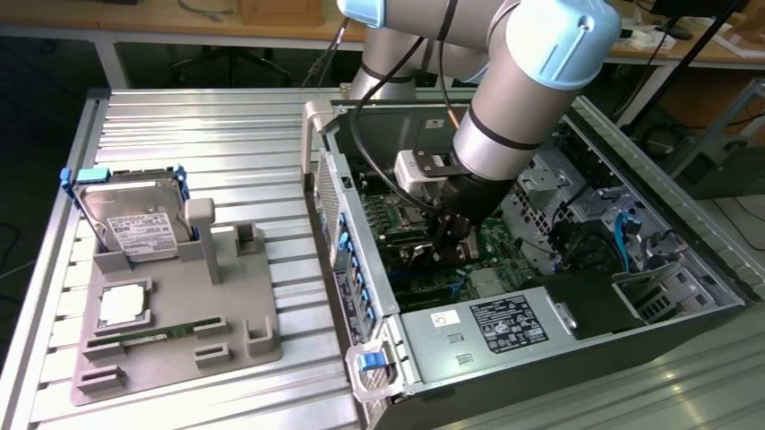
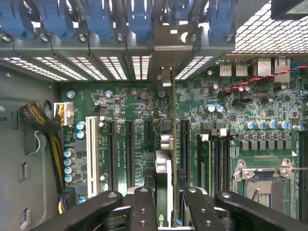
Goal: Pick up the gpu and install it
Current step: 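Insert the gpu into the slot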
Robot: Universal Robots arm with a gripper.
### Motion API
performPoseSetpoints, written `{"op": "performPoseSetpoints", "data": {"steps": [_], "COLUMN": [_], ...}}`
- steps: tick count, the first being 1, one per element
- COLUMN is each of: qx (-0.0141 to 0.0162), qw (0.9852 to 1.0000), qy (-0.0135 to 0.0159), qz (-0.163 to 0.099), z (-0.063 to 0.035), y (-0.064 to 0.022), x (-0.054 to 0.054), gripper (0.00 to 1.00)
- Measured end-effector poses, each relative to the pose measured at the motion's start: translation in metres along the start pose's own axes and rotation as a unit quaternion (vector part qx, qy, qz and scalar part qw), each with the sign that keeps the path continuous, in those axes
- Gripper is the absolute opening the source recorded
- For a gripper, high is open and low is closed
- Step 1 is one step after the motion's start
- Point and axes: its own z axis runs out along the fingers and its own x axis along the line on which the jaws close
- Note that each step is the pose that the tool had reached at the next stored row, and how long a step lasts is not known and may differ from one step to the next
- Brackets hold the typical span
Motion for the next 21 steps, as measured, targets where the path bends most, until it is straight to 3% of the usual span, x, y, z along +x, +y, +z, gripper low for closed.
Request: {"op": "performPoseSetpoints", "data": {"steps": [3,5,21], "qx": [-0.0008,-0.003,-0.0033], "qw": [1.0,1.0,1.0], "qy": [-0.0003,-0.0001,0.0004], "qz": [0.0,0.0,0.0], "z": [-0.0005,-0.0045,-0.0062], "y": [0.0,0.0002,0.0004], "x": [-0.0001,-0.0002,-0.0019], "gripper": [0.27,0.27,0.27]}}
